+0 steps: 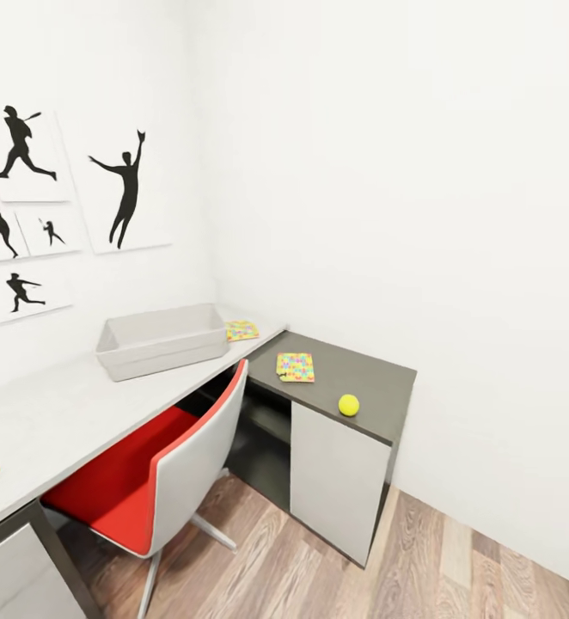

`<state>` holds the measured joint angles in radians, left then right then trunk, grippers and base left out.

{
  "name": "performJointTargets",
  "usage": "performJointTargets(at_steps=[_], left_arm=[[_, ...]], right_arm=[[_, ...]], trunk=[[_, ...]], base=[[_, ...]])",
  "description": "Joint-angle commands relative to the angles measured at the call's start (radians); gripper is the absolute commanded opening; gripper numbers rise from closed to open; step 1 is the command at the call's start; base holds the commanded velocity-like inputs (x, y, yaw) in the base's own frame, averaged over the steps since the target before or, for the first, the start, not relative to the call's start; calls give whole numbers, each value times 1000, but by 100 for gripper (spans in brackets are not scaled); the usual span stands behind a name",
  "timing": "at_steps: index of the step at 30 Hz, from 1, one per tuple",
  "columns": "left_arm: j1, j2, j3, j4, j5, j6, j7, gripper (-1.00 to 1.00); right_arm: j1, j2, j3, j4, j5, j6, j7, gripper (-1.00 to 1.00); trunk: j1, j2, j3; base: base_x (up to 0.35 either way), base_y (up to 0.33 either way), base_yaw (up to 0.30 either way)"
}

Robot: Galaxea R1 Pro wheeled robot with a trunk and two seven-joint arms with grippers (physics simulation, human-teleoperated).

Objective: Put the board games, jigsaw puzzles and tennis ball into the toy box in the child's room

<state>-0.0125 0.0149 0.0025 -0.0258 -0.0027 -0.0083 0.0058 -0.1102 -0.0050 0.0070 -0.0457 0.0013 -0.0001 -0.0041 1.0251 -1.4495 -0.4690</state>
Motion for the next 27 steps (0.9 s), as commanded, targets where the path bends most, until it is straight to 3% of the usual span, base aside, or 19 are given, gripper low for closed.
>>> performJointTargets(at_steps=[1, 27], left_arm=[[0, 0, 0, 0, 0, -1, 1, 100], [-1, 0, 1, 0, 0, -1, 1, 100]], right_arm=[[-1, 0, 1, 0, 0, 0, 0, 100], [-2, -6, -1, 0, -1, -1, 7, 100]], trunk=[[0, 0, -1], [0, 0, -6]], base=[[0, 0, -287], [0, 0, -287]])
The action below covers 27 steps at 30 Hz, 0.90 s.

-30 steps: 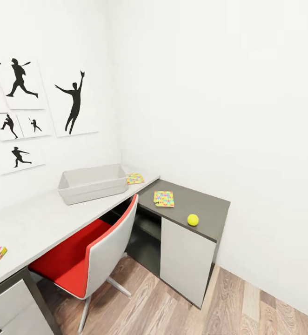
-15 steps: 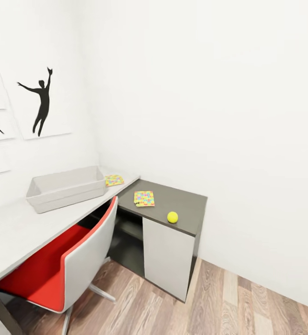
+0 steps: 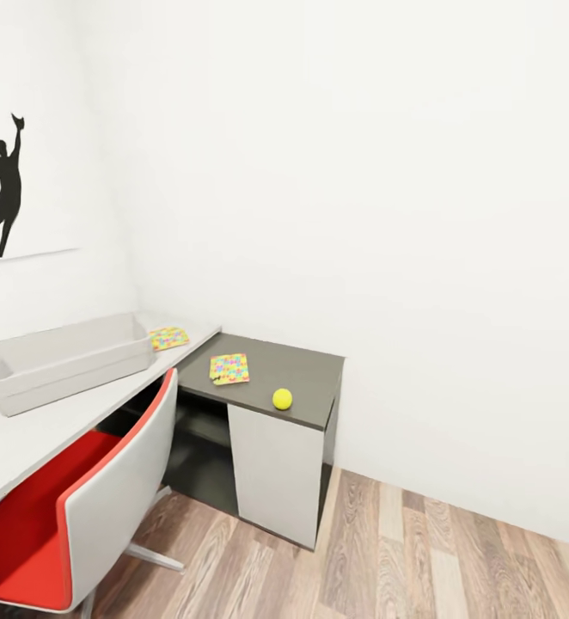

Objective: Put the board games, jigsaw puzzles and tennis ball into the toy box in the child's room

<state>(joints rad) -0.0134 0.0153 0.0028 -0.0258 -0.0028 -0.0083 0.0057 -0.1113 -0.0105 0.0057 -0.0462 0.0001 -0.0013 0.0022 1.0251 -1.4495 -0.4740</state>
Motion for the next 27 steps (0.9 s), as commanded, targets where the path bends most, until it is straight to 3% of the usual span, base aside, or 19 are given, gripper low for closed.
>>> performJointTargets(at_steps=[1, 27], left_arm=[[0, 0, 0, 0, 0, -1, 1, 100], [0, -1, 0, 0, 0, -2, 0, 100]], right_arm=[[-1, 0, 1, 0, 0, 0, 0, 100], [-1, 1, 0, 0, 0, -5, -1, 100]], trunk=[[0, -1, -1], [0, -1, -12]], base=[[0, 0, -287], [0, 0, -287]])
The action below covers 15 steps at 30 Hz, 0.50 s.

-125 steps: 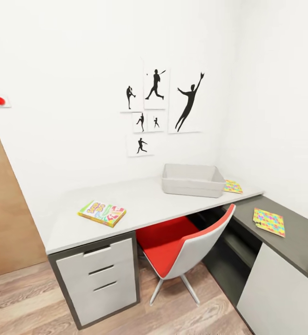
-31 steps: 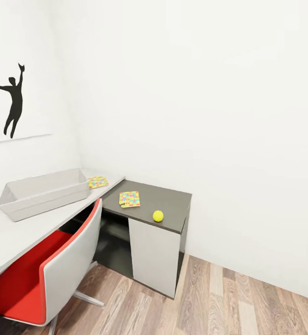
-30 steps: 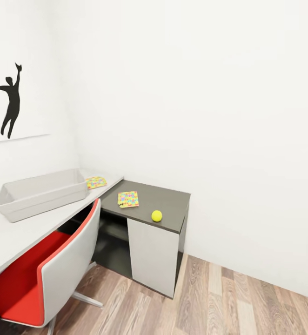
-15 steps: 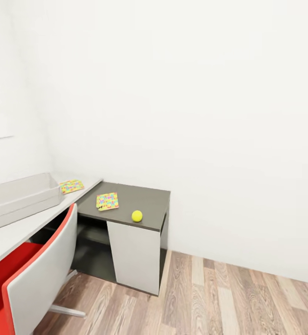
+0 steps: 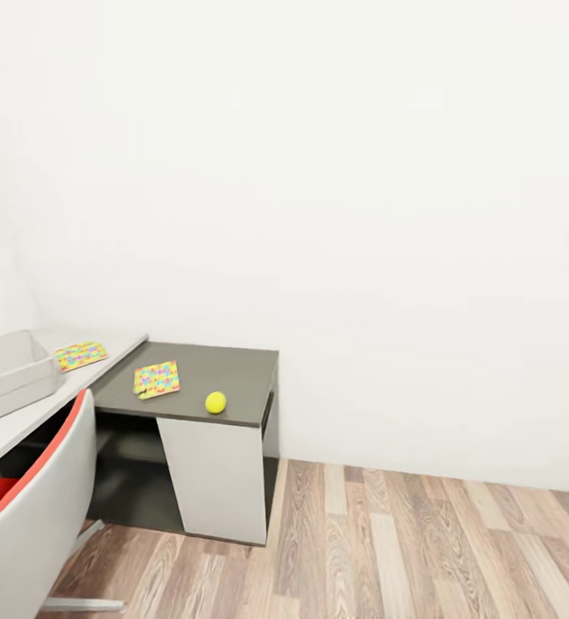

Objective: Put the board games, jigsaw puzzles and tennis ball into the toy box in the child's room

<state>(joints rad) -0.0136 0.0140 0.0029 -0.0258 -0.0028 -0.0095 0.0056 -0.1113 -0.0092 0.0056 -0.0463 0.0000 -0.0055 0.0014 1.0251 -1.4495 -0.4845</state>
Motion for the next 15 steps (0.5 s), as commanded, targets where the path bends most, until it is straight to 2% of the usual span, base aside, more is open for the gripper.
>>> performJointTargets(at_steps=[1, 9, 15], left_arm=[[0, 0, 0, 0, 0, -1, 1, 100], [0, 0, 0, 0, 0, -1, 1, 100], [0, 0, 0, 0, 0, -1, 1, 100]], right_arm=[[-1, 0, 1, 0, 0, -1, 0, 100], [-1, 0, 1, 0, 0, -1, 0, 100], [-1, 0, 1, 0, 0, 0, -1, 100]], trunk=[[0, -1, -1], [0, -1, -4], [0, -1, -5]], base=[[0, 0, -287], [-17, 0, -240], [-133, 0, -98]])
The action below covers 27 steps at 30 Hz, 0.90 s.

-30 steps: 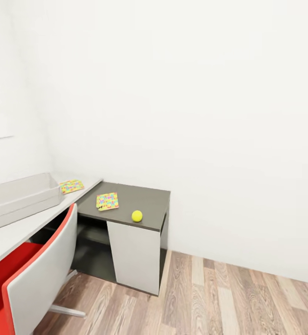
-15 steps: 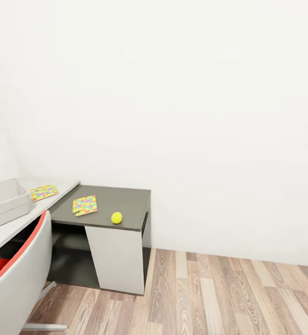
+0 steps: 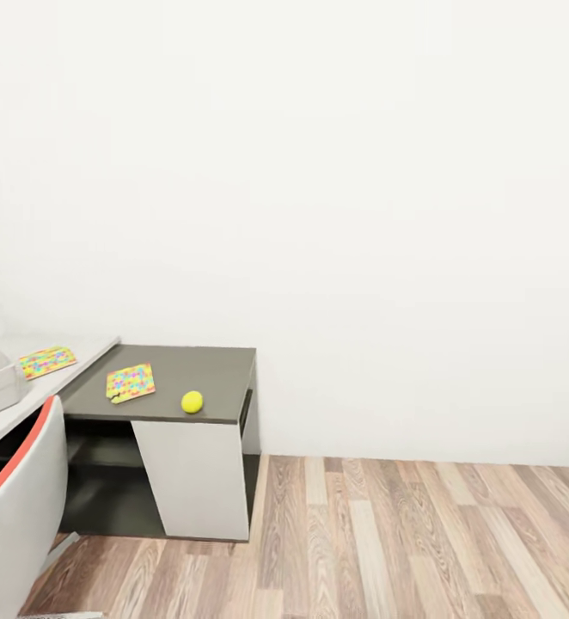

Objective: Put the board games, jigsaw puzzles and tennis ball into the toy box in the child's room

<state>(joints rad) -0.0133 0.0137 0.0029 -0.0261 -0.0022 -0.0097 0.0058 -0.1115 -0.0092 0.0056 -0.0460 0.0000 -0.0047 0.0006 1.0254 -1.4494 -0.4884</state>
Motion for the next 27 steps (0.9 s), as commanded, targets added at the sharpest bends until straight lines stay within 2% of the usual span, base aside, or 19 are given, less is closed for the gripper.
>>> performJointTargets(at_steps=[1, 14, 27], left_arm=[[0, 0, 0, 0, 0, -1, 1, 100], [0, 0, 0, 0, 0, -1, 2, 100], [0, 0, 0, 0, 0, -1, 2, 100]], right_arm=[[0, 0, 0, 0, 0, 0, 0, 100], [0, 1, 0, 0, 0, 0, -3, 100], [0, 1, 0, 0, -1, 0, -5, 100]], trunk=[[0, -1, -1], [0, -1, -2], [0, -1, -4]], base=[[-206, 0, -59], [-250, 0, -25], [-69, 0, -42]])
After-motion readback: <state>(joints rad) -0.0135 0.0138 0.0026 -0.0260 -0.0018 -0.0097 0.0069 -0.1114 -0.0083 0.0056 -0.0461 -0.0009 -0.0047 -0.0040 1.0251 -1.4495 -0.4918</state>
